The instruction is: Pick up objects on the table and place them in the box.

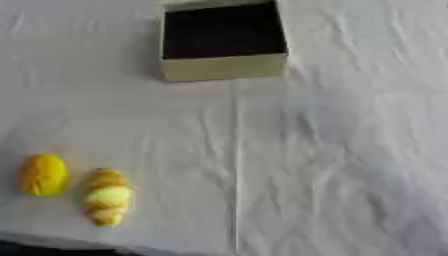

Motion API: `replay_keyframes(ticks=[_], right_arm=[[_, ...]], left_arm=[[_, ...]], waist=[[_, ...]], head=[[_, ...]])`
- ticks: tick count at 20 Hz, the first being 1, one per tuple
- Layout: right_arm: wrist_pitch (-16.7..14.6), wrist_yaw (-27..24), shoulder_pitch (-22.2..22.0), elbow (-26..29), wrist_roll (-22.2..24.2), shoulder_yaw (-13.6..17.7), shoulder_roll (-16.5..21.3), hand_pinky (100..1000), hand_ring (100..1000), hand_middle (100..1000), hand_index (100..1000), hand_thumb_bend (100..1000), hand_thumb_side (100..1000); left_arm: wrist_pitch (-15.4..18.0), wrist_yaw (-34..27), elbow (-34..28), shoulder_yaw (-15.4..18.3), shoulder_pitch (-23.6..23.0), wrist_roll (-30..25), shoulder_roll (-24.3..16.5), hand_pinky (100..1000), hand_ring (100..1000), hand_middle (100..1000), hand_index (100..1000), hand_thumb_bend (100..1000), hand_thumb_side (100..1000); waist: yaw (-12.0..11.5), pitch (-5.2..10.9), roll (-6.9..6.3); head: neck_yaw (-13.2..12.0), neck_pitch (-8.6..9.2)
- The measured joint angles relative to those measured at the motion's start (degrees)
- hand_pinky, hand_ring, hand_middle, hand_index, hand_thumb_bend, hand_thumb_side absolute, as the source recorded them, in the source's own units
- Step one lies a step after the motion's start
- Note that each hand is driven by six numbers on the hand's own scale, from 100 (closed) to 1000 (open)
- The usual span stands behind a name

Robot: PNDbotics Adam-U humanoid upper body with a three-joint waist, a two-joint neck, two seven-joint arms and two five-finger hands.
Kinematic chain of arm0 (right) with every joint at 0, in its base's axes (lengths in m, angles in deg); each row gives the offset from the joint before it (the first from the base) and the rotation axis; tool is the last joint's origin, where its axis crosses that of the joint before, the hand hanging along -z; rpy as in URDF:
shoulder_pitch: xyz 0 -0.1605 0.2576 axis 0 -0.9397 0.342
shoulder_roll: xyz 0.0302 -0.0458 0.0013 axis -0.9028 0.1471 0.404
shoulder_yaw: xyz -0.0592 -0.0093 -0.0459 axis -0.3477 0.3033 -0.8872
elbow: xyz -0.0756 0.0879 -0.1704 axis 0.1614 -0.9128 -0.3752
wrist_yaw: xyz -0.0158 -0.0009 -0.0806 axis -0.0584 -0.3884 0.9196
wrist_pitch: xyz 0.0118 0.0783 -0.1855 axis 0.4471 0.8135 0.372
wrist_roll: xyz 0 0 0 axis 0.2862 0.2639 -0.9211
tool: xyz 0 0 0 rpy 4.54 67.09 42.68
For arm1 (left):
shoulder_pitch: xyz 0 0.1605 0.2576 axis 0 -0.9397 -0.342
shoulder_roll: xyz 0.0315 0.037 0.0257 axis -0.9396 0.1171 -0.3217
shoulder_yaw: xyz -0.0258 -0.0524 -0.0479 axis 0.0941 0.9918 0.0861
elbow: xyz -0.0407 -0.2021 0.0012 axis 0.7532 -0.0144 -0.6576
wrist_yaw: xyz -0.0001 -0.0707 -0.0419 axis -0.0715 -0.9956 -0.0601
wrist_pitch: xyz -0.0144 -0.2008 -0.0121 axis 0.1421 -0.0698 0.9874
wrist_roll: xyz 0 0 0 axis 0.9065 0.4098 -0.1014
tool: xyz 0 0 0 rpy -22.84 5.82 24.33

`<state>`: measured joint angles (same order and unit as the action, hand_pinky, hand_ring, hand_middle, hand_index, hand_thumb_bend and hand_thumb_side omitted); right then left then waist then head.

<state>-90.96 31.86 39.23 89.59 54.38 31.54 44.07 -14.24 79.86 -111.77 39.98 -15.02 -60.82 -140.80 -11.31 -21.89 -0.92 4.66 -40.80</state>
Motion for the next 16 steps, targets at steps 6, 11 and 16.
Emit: replay_keyframes(ticks=[6, 11, 16], right_arm=[[-0.01, 0.0, 0.0, 0.0, -0.01, 0.0, 0.0, 840, 646, 682, 772, 100, 589], [-0.01, 0.0, 0.0, 0.0, -0.01, 0.0, 0.0, 840, 646, 682, 771, 100, 589], [-0.02, 0.0, 0.1, 0.0, 0.05, -0.03, 0.0, 841, 646, 682, 772, 100, 591]], left_arm=[[0.13, 0.06, 0.0, 0.01, 0.0, -0.55, 0.36, 840, 876, 820, 903, 100, 376], [0.86, 0.23, 0.0, -0.1, -0.15, -2.51, 0.43, 865, 901, 839, 915, 208, 358], [1.6, 3.25, -0.01, -3.17, -1.57, -12.63, -1.17, 892, 932, 847, 916, 415, 400]], waist=[[0.0, 0.0, 0.01], [0.0, 0.0, 0.07], [0.14, 0.0, 0.18]], head=[[-0.05, 0.0], [-0.12, 0.0], [-0.58, 0.0]])
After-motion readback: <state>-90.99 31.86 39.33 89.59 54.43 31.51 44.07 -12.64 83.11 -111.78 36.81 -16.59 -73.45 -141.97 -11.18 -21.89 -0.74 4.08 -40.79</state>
